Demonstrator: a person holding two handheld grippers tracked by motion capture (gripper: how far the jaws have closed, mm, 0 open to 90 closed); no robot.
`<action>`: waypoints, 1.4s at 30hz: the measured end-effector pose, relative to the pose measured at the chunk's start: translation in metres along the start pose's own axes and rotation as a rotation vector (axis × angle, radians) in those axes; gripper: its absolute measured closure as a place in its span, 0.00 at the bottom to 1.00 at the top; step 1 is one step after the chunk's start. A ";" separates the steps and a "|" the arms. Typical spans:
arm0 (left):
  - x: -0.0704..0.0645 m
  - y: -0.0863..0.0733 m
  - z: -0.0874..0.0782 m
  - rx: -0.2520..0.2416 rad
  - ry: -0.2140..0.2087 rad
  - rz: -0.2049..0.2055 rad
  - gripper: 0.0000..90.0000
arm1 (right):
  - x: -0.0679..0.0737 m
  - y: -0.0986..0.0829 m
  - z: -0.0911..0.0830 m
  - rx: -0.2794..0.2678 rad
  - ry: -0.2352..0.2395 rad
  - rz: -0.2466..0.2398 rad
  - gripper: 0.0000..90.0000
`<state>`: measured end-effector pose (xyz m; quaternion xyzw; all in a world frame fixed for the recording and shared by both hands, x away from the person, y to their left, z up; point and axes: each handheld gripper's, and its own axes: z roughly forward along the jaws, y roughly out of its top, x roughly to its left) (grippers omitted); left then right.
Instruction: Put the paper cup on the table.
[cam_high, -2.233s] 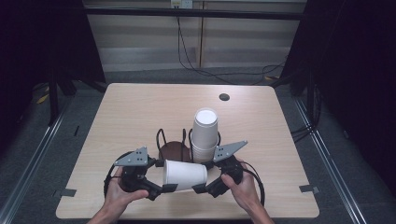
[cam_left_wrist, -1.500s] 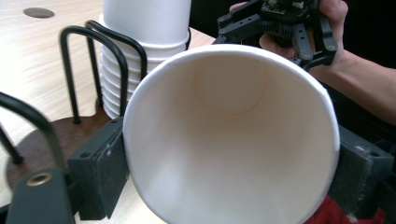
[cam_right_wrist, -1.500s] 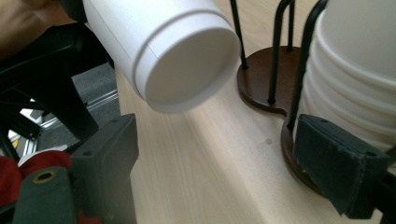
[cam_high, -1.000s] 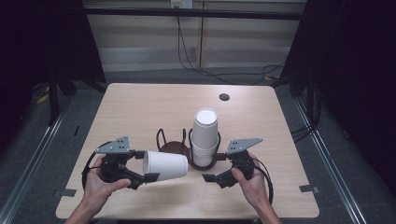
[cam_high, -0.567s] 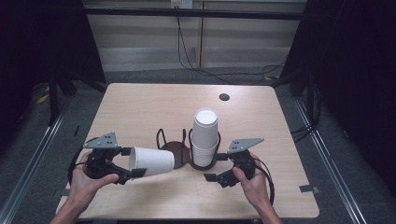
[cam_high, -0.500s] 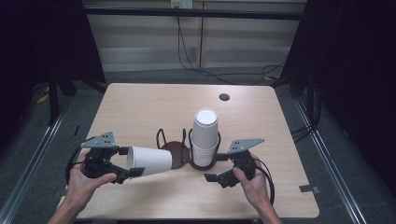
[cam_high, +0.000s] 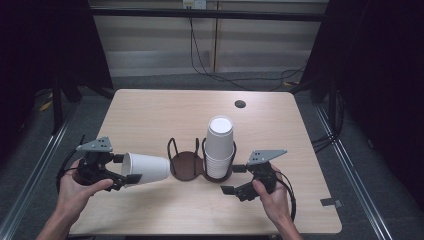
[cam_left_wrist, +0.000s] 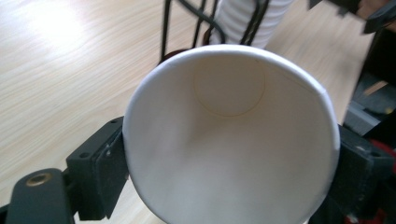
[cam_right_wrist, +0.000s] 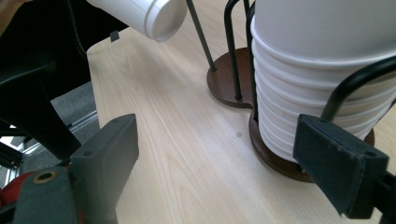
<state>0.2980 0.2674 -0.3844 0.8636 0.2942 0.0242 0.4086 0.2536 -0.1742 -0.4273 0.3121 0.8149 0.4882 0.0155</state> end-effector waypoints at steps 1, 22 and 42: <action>0.001 0.001 0.000 0.013 0.008 0.001 0.15 | 0.000 0.000 0.000 0.000 -0.005 0.001 0.16; 0.023 0.027 0.008 0.227 0.135 0.079 0.14 | 0.004 -0.008 -0.003 0.041 -0.005 -0.011 0.16; 0.026 0.059 0.044 0.431 0.233 0.111 0.13 | 0.002 -0.012 -0.008 0.034 -0.020 -0.007 0.16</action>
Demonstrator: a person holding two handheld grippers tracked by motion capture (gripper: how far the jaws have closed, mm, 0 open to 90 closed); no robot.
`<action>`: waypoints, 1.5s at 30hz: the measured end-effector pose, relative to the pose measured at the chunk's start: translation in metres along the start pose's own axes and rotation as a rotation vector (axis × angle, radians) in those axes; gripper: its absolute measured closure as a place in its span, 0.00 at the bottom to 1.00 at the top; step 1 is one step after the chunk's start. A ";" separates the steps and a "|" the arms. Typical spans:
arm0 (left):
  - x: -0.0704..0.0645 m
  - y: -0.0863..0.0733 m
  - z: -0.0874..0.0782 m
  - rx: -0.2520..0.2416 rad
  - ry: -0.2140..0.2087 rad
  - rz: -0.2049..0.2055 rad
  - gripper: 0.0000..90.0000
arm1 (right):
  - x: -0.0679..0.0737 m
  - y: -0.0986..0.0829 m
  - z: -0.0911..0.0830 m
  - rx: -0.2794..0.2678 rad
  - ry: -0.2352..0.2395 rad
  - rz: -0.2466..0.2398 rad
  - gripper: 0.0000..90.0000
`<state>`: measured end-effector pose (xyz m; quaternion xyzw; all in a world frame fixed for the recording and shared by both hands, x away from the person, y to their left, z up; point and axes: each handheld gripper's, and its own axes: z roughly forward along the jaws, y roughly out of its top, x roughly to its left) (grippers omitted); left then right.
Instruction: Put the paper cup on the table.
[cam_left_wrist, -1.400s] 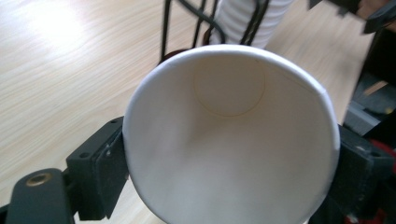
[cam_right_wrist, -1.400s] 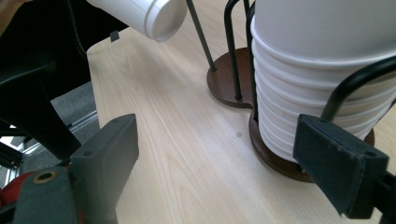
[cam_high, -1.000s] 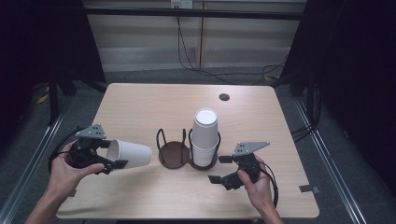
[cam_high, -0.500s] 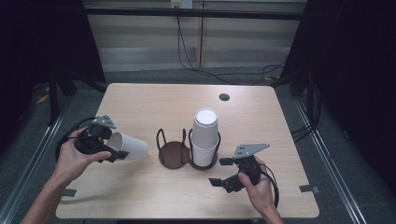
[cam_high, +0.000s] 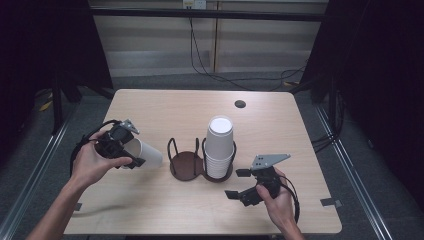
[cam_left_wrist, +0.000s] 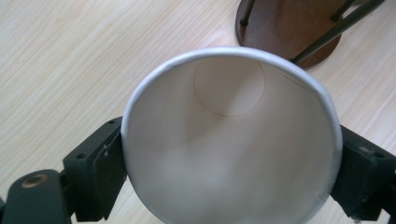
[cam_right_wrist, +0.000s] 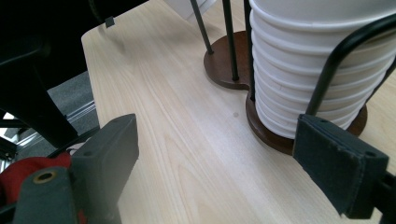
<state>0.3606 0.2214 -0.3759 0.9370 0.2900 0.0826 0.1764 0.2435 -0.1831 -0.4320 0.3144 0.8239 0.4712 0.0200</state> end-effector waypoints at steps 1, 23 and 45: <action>0.000 0.003 0.001 0.004 0.016 -0.008 0.13 | 0.000 0.000 0.000 0.000 -0.001 0.002 0.16; 0.004 0.034 0.029 0.166 0.019 0.062 0.09 | -0.002 0.001 0.000 -0.009 0.024 0.019 0.16; 0.014 0.042 0.046 0.131 -0.014 -0.019 0.07 | -0.006 -0.003 0.002 -0.006 0.002 0.048 0.16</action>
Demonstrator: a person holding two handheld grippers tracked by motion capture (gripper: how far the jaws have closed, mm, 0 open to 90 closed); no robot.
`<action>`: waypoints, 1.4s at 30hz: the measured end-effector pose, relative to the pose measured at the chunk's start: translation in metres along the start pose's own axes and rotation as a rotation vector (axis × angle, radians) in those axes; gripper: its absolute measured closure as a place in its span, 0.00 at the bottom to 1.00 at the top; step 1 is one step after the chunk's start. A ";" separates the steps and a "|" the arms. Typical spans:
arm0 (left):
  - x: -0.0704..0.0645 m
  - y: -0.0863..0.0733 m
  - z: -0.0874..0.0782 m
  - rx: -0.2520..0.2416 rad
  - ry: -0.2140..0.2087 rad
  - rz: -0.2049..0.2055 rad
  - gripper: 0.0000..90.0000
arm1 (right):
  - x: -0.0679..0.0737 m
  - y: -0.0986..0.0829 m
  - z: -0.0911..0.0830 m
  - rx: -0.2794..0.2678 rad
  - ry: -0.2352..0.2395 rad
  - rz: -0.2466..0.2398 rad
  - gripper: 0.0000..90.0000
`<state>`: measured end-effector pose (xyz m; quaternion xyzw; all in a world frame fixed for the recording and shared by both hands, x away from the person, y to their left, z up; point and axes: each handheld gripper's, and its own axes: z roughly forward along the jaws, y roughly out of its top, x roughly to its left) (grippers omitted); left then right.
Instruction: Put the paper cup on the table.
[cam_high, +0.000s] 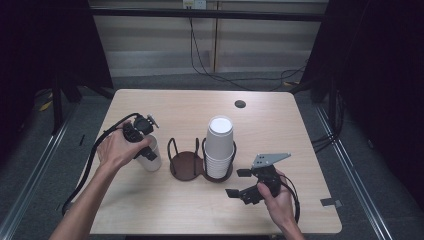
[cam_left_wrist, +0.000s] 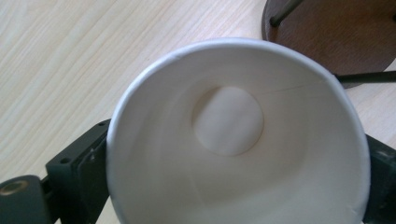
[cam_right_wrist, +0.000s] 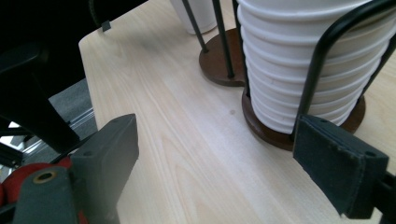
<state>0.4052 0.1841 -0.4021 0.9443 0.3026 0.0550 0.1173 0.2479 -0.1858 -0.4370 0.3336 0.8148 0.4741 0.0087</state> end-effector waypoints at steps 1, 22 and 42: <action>0.001 -0.001 0.001 -0.008 -0.012 0.003 0.06 | 0.000 0.000 0.000 -0.002 0.001 0.003 0.16; 0.012 -0.028 0.011 -0.040 -0.104 0.007 0.06 | -0.004 -0.002 0.000 -0.003 -0.019 0.013 0.16; 0.014 -0.067 -0.008 -0.198 -0.134 -0.022 0.08 | -0.007 -0.004 -0.007 -0.035 -0.043 0.030 0.16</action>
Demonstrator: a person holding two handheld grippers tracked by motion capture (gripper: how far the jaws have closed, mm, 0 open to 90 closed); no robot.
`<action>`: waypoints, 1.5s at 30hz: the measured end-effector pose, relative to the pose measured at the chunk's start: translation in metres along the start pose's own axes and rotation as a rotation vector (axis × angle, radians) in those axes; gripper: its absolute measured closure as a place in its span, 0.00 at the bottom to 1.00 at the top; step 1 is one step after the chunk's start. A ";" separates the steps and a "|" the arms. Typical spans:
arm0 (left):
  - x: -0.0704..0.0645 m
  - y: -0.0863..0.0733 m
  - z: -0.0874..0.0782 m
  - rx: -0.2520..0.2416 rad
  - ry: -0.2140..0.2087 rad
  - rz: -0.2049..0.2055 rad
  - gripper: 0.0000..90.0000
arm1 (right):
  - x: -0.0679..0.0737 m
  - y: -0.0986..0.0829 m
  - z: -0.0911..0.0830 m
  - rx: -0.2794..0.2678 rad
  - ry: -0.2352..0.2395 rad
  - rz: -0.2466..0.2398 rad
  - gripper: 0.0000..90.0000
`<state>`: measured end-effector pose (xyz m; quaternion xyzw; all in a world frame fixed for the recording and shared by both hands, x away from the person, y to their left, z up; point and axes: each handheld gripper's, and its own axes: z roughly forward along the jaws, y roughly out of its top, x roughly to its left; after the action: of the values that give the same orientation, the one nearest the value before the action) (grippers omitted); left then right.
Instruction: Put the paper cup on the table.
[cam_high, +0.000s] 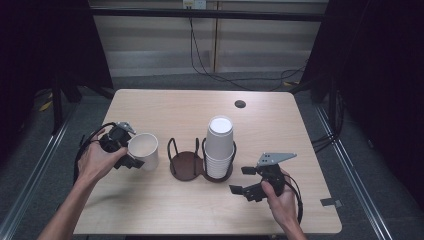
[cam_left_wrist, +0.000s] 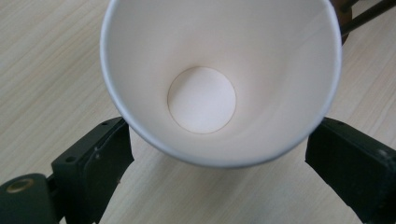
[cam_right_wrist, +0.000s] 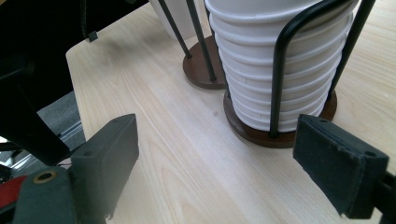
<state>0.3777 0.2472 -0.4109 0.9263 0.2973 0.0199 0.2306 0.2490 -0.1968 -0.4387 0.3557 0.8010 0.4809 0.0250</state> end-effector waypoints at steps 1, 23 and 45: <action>-0.002 -0.001 -0.001 -0.020 -0.007 -0.002 0.08 | 0.000 0.000 0.000 -0.001 -0.001 -0.001 0.16; -0.021 -0.052 -0.013 -0.286 0.018 -0.088 0.20 | -0.001 -0.002 -0.001 -0.004 0.003 0.007 0.16; -0.078 -0.077 -0.024 -0.568 0.009 -0.123 0.24 | -0.001 -0.003 -0.007 -0.033 -0.031 0.022 0.16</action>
<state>0.2673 0.2684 -0.4154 0.8049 0.3364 0.0923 0.4801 0.2458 -0.2035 -0.4372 0.3715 0.7887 0.4884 0.0381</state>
